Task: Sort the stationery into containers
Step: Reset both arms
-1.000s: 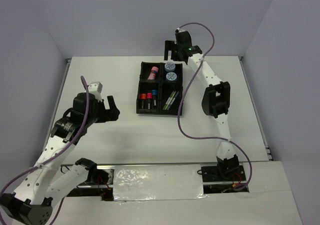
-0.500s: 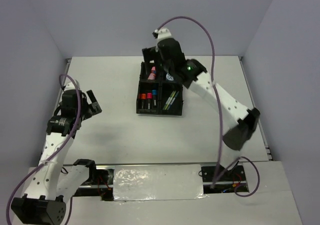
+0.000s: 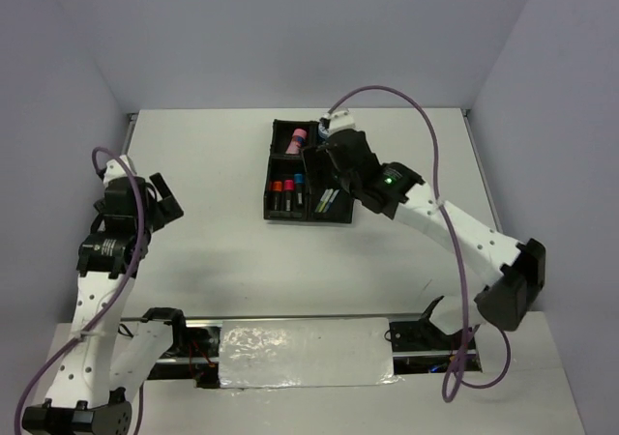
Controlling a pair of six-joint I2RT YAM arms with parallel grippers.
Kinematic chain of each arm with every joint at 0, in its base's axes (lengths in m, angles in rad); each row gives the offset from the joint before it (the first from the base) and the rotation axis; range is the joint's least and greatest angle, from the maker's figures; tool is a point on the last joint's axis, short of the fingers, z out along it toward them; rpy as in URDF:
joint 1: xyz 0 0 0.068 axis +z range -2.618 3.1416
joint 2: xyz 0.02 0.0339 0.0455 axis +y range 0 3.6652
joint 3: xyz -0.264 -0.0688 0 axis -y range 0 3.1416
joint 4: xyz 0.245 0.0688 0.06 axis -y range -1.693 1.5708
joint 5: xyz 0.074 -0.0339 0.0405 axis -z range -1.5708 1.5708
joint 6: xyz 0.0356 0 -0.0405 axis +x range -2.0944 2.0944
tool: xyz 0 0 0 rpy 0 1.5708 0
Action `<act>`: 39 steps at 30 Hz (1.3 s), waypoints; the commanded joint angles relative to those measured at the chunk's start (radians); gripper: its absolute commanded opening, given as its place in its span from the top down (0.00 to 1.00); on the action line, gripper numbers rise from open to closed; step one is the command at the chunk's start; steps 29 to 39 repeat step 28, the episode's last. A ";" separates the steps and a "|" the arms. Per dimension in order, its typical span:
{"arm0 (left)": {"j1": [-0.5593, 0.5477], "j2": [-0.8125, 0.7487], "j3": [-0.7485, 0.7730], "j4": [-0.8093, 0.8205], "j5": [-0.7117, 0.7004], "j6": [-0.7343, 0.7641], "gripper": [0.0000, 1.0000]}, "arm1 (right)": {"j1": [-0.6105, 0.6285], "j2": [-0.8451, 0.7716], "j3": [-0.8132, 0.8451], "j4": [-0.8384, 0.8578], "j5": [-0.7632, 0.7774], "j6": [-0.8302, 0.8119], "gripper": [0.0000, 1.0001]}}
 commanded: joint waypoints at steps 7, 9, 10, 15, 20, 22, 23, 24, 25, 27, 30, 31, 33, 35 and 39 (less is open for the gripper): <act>0.007 -0.071 0.153 -0.123 -0.036 0.006 0.01 | 0.004 -0.528 -0.189 -0.164 0.291 0.029 0.00; 0.007 -0.085 0.196 -0.151 -0.041 0.006 0.01 | 0.004 -0.625 -0.215 -0.235 0.328 0.054 0.00; 0.007 -0.094 0.222 -0.174 -0.038 0.014 0.01 | 0.004 -0.654 -0.244 -0.258 0.359 0.081 0.00; 0.007 -0.145 0.275 -0.231 -0.044 0.031 0.01 | 0.002 -0.821 -0.325 -0.376 0.341 0.181 0.00; 0.005 -0.218 0.288 -0.266 -0.047 0.026 0.01 | 0.004 -0.914 -0.382 -0.381 0.294 0.197 0.00; 0.005 -0.244 0.283 -0.265 -0.038 0.023 0.01 | 0.004 -0.924 -0.396 -0.367 0.287 0.190 0.00; 0.005 -0.252 0.282 -0.260 -0.038 0.023 0.01 | 0.002 -0.926 -0.396 -0.367 0.282 0.190 0.00; 0.005 -0.258 0.280 -0.260 -0.039 0.023 0.01 | 0.002 -0.928 -0.394 -0.373 0.282 0.192 0.00; 0.007 -0.265 0.276 -0.258 -0.039 0.024 0.01 | 0.002 -0.926 -0.391 -0.381 0.288 0.198 0.00; 0.005 -0.266 0.271 -0.260 -0.042 0.021 0.01 | 0.004 -0.920 -0.385 -0.387 0.290 0.197 0.00; 0.005 -0.268 0.263 -0.257 -0.041 0.021 0.01 | 0.004 -0.915 -0.381 -0.394 0.293 0.201 0.00; 0.005 -0.268 0.263 -0.257 -0.041 0.021 0.01 | 0.004 -0.915 -0.381 -0.394 0.293 0.201 0.00; 0.005 -0.268 0.263 -0.257 -0.041 0.021 0.01 | 0.004 -0.915 -0.381 -0.394 0.293 0.201 0.00; 0.005 -0.268 0.263 -0.257 -0.041 0.021 0.01 | 0.004 -0.915 -0.381 -0.394 0.293 0.201 0.00; 0.005 -0.268 0.263 -0.257 -0.041 0.021 0.01 | 0.004 -0.915 -0.381 -0.394 0.293 0.201 0.00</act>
